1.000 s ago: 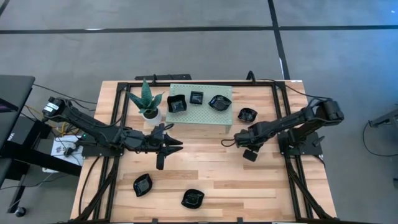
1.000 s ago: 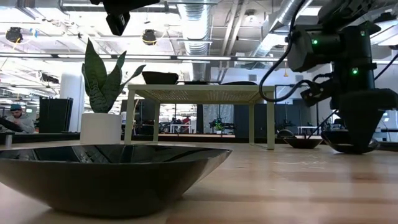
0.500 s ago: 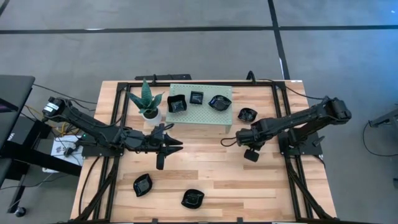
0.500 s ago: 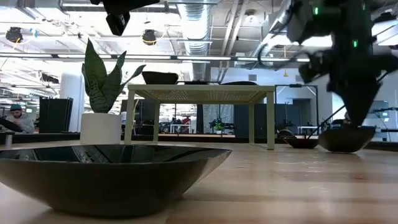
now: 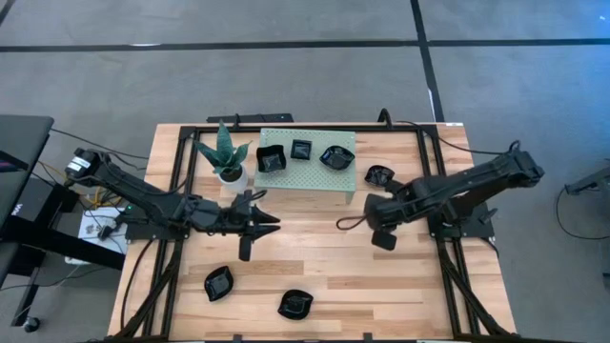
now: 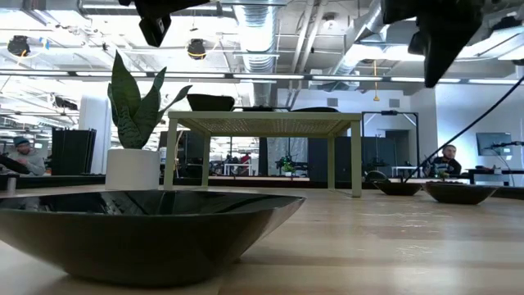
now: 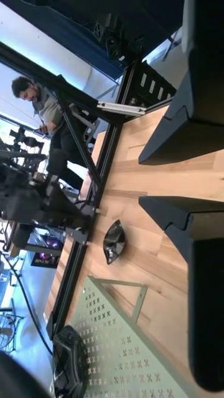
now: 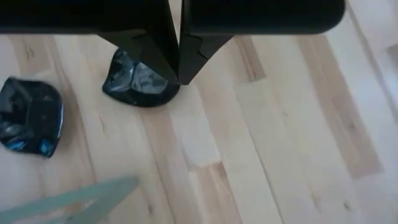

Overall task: Pick & Place Mini shaped plates
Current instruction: Stack the leaf-shaped plate on top of the other leaf-shaped plate on the shelf

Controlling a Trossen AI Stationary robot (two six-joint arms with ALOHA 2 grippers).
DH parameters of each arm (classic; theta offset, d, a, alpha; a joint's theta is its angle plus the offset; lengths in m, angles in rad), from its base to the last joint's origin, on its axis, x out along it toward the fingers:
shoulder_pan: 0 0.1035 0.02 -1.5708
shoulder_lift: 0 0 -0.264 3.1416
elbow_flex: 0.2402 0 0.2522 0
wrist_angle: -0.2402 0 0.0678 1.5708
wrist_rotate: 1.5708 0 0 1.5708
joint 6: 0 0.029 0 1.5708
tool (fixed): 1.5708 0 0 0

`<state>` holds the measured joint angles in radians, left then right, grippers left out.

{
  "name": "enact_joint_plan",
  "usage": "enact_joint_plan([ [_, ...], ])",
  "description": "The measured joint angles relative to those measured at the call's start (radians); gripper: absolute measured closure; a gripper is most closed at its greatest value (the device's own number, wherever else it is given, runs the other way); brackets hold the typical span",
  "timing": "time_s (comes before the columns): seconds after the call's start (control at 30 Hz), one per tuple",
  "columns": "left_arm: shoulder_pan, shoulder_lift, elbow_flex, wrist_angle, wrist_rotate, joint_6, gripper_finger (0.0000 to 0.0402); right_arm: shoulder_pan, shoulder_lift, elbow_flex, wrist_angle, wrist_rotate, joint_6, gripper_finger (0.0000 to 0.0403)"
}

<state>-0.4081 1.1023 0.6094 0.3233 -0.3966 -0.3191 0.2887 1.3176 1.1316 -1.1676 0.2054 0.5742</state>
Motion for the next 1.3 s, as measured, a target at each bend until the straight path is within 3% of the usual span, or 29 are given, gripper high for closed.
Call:
enact_joint_plan([
  [0.17,-0.024,0.0,0.0,0.0,0.0,0.0,0.0309,0.043,0.113,-0.001,-0.005,0.001,0.112,0.0393],
  [0.5,-0.032,0.0,0.0,0.0,0.0,0.0,0.0309,0.019,0.385,-0.002,-0.008,-0.05,0.074,0.034],
  [0.67,-0.032,0.0,0.0,0.0,0.0,0.0,0.0309,0.017,0.48,-0.002,-0.011,-0.073,0.088,0.0333],
  [1.3,0.011,0.0,0.0,0.0,0.0,0.0,0.0309,0.011,0.522,-0.002,-0.042,-0.04,0.176,0.0332],
])
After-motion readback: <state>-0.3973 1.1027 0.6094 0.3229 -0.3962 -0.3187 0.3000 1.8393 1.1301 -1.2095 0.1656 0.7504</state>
